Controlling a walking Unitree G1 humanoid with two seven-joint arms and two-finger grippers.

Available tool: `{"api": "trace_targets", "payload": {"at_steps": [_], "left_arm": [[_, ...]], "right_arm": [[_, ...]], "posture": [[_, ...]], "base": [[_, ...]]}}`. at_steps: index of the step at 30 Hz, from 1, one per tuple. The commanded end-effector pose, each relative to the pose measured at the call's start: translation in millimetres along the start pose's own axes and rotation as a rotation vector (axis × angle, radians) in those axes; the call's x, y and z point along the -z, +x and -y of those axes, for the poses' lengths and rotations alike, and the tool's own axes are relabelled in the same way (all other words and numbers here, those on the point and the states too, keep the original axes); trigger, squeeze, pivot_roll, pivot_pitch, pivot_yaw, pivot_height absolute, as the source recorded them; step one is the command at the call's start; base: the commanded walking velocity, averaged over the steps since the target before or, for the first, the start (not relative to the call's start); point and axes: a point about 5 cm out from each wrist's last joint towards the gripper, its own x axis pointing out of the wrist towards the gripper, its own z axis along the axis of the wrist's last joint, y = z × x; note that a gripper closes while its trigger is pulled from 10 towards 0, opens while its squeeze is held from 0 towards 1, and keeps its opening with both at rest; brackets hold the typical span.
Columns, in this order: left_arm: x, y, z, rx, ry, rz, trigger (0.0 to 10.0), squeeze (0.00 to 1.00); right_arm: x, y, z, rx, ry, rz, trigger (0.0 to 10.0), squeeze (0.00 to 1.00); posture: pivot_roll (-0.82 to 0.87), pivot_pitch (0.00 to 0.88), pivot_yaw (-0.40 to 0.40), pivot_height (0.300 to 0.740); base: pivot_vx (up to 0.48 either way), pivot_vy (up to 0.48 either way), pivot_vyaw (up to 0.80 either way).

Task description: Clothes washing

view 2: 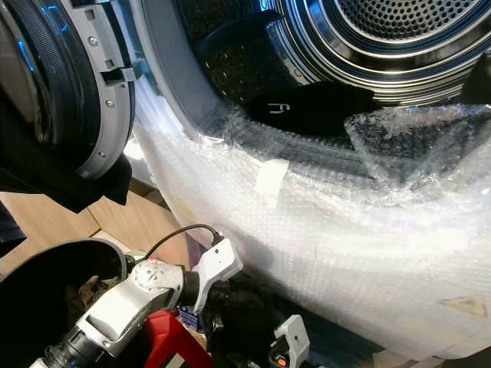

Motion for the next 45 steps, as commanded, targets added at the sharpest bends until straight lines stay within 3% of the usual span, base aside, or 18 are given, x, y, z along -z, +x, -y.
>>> {"api": "trace_targets", "payload": {"at_steps": [1,5,6,7,8,9,17,29,45], "left_arm": [[-26,-3.1,2.5,0.018,0.052,0.106,0.0,0.00],[-28,-1.1,3.8,0.024,0.049,0.118,0.0,0.00],[-30,-0.5,3.7,0.025,0.048,0.122,0.0,0.00],[-30,-0.4,3.6,0.025,0.049,0.123,0.0,0.00],[-30,-0.5,3.5,0.025,0.050,0.123,0.0,0.00],[-31,-0.7,3.4,0.023,0.049,0.126,0.0,0.00],[-32,-1.7,4.6,0.022,0.037,0.132,0.0,0.00],[-35,-2.3,5.0,0.015,0.018,0.144,0.0,0.00],[-40,-2.5,1.7,0.007,0.021,0.152,0.0,0.00]], "right_arm": [[14,0.4,-3.9,0.013,0.057,-0.036,10.0,0.00],[12,2.9,-4.7,0.016,0.059,-0.019,10.0,0.00],[12,4.7,-5.5,0.013,0.053,-0.017,8.2,0.00],[10,5.8,-5.3,0.014,0.061,-0.005,1.9,0.00],[9,6.5,-5.3,0.015,0.069,0.004,1.9,0.00],[7,8.0,-6.1,0.004,0.079,0.021,0.0,0.00],[2,14.7,-9.9,-0.033,0.065,0.027,0.0,0.00],[-2,14.9,-8.3,-0.025,0.103,0.086,0.0,0.00],[-12,17.1,-3.1,0.005,0.083,0.116,0.0,0.00]], "posture": [[0.17,0.000,0.072,0.740],[0.17,0.000,0.076,0.740],[0.17,0.000,0.076,0.740],[0.18,0.000,0.076,0.740],[0.18,0.000,0.077,0.740],[0.18,0.000,0.078,0.740],[0.19,0.000,0.081,0.740],[0.19,0.000,0.087,0.740],[0.19,0.020,0.109,0.740]], "base": [[0.000,0.000,0.00],[0.000,0.000,0.00],[0.000,0.000,0.00],[0.000,0.000,0.00],[0.000,0.000,0.00],[0.000,0.000,0.00],[0.000,0.000,0.00],[0.000,0.000,0.00],[0.000,0.000,0.00]]}}
